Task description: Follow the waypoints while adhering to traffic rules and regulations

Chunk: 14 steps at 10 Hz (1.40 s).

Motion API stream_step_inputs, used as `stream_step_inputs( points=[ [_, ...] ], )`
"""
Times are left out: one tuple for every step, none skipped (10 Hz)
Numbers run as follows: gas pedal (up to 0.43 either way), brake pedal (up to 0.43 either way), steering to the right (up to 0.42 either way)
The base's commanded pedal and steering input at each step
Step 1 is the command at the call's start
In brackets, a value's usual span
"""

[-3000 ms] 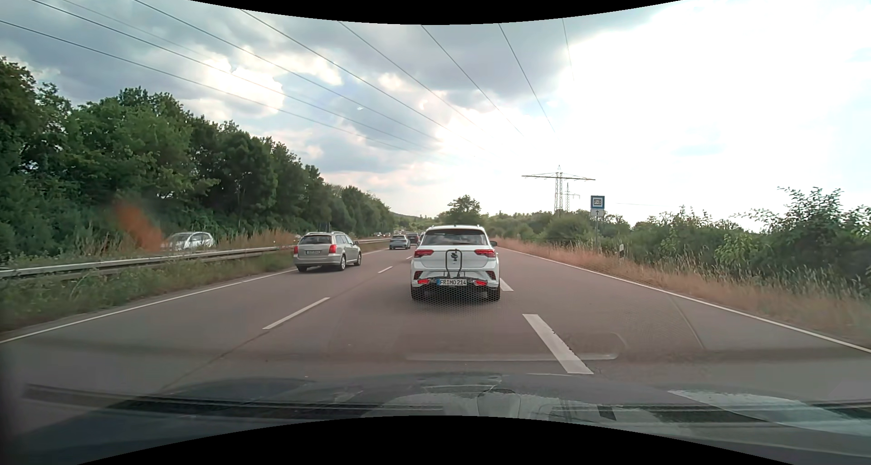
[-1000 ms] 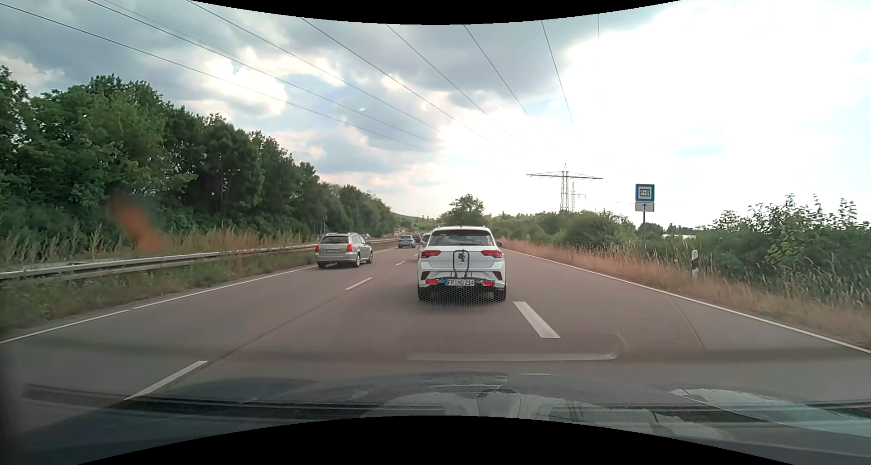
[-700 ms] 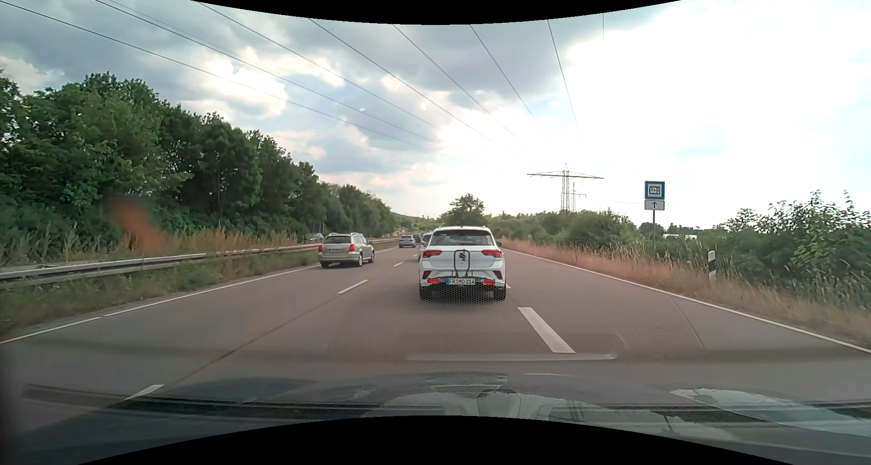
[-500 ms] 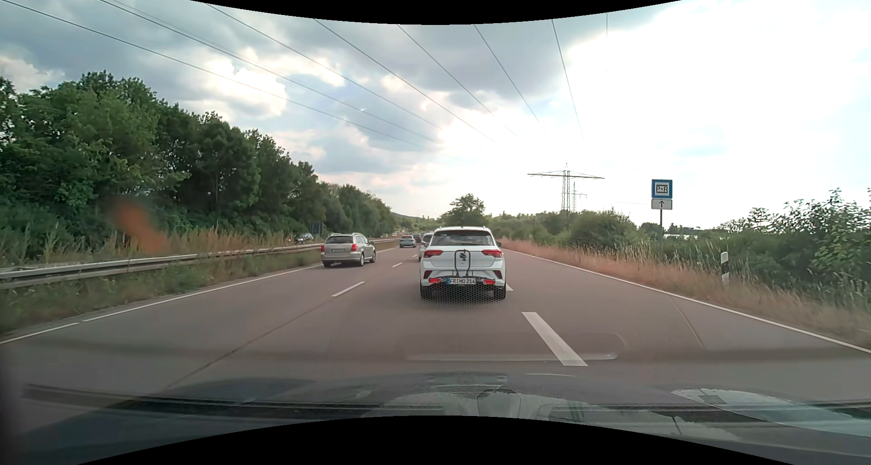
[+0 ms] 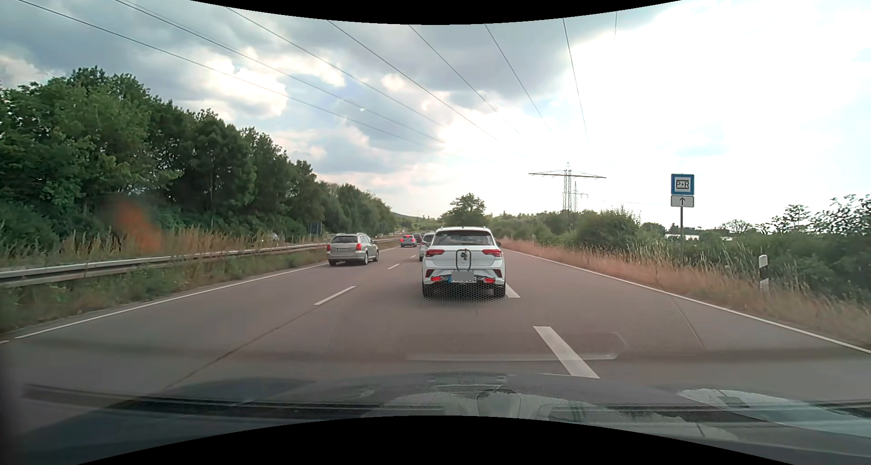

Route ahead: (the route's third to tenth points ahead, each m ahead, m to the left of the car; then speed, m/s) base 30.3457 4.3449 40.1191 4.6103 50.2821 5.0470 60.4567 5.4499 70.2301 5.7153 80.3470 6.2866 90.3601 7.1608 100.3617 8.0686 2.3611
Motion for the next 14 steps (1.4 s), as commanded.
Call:
stream_step_inputs(
  points=[
    [0.000, 0.000, -0.003],
    [0.000, 0.000, -0.003],
    [0.000, 0.000, -0.004],
    [0.000, 0.000, -0.003],
    [0.000, 0.000, -0.003],
    [0.000, 0.000, -0.003],
    [0.000, 0.000, -0.004],
    [0.000, 0.000, -0.003],
    [0.000, 0.000, -0.004],
    [0.000, 0.000, -0.004],
    [0.000, 0.000, -0.004],
    [0.000, 0.000, -0.003],
    [0.000, 0.000, -0.003],
    [0.000, 0.000, -0.003]
  ],
)
